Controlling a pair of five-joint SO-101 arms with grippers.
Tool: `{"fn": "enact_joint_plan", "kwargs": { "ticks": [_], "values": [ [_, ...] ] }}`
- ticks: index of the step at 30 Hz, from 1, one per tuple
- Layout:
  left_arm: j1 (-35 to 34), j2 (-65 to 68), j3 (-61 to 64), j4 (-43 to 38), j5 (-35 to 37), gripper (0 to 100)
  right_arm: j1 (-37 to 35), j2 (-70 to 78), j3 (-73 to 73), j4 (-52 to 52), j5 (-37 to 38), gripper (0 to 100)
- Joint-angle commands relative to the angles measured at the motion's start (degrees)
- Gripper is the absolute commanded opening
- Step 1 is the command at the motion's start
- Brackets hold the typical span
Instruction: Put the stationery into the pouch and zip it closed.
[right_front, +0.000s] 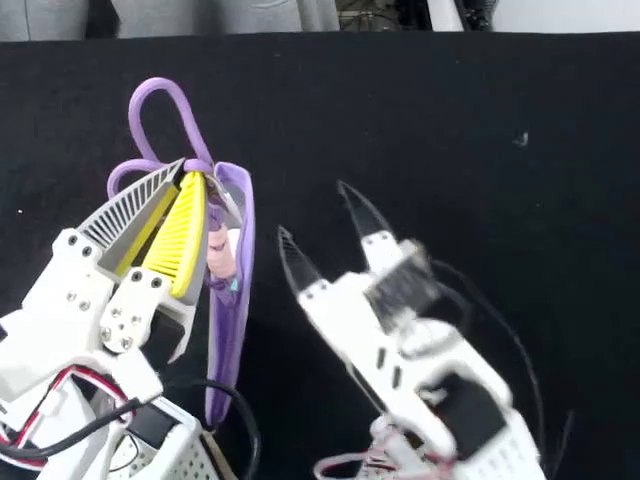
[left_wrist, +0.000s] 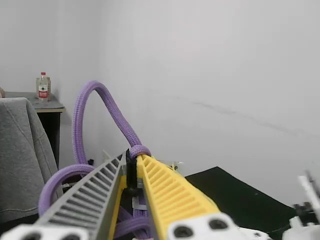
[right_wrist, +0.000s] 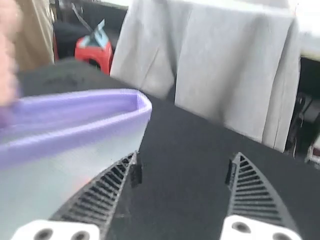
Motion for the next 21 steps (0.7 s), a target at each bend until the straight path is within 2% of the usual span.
{"fn": "enact_joint_plan", "kwargs": {
  "ticks": [1,4,6,11,13,18,21],
  "values": [
    [0.40,0.79,0.22,-0.35,0.97,3,-2.11,-6.90,-6.02,6.77,0.35,27.9],
    [0.40,0.79,0.22,-0.35,0.97,3,-9.76,-10.07,-9.98,12.31,0.18,27.9],
    [0.40,0.79,0.22,-0.35,0.97,3,-14.24,-10.86,-12.44,14.07,-3.34,27.9],
    [0.40,0.79,0.22,-0.44,0.97,3,-15.74,-11.03,-14.55,15.47,-12.84,28.3],
    [0.40,0.79,0.22,-0.44,0.88,3,-18.81,-11.03,-14.81,15.74,-15.38,28.3],
    [-0.04,0.79,2.51,-3.60,0.44,3,-27.78,-10.59,-14.64,15.82,-16.62,28.4],
    [-3.47,0.79,5.05,-6.07,0.79,3,-31.30,-10.59,-14.55,15.82,-16.53,28.4]
  ]
}}
